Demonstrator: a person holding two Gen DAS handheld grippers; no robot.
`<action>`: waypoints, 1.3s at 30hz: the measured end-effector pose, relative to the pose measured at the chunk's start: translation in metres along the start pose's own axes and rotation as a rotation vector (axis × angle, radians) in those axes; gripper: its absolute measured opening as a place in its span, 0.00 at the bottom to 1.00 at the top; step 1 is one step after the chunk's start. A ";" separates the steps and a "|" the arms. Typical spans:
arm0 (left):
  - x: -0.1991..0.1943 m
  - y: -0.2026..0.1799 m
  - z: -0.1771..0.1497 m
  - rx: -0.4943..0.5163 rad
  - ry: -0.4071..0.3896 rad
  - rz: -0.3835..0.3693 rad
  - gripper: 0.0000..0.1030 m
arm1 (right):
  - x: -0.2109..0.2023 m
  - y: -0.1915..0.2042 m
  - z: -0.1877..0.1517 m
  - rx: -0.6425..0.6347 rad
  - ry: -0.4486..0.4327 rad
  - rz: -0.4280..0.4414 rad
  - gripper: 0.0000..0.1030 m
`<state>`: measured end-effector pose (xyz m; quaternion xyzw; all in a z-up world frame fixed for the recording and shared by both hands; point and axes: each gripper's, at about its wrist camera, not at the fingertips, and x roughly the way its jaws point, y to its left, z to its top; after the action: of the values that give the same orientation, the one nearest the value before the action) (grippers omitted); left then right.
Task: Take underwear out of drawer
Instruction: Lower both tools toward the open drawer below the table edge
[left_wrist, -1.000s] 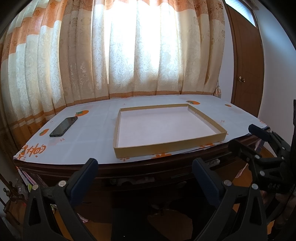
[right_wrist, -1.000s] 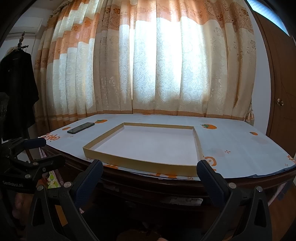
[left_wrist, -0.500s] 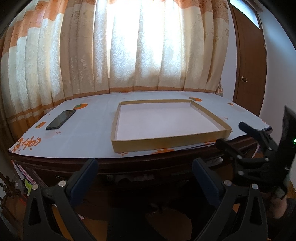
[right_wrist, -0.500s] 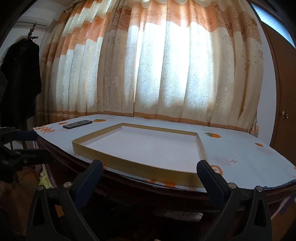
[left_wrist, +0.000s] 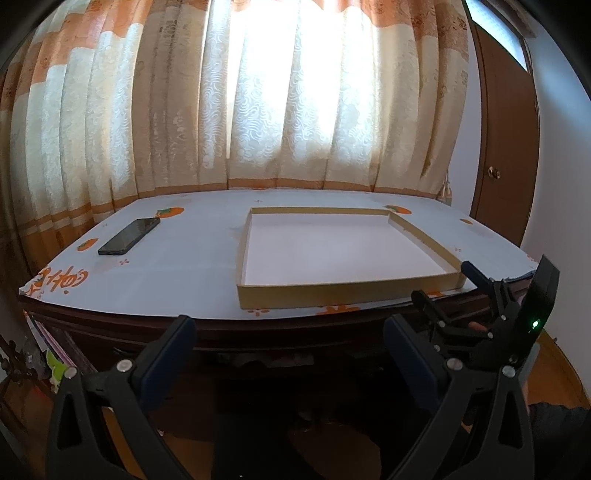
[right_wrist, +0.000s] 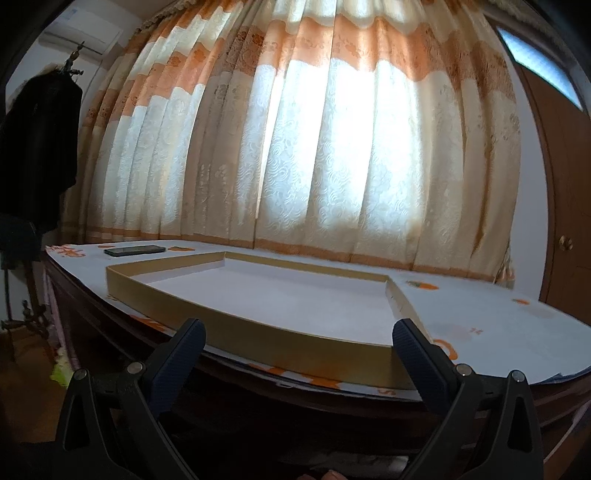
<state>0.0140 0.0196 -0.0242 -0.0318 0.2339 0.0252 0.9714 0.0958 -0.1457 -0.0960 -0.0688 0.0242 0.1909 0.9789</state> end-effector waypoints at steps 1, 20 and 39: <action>0.000 0.001 0.000 -0.004 -0.003 0.000 1.00 | 0.001 -0.002 -0.001 0.000 -0.005 -0.003 0.99; -0.002 0.009 -0.001 -0.043 -0.010 -0.006 1.00 | 0.009 0.001 -0.020 -0.147 -0.098 -0.091 0.99; -0.003 0.010 -0.001 -0.053 -0.007 -0.010 1.00 | 0.014 -0.001 -0.021 -0.158 -0.108 -0.083 0.99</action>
<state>0.0102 0.0297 -0.0237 -0.0586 0.2295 0.0269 0.9712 0.1091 -0.1447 -0.1179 -0.1365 -0.0465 0.1550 0.9773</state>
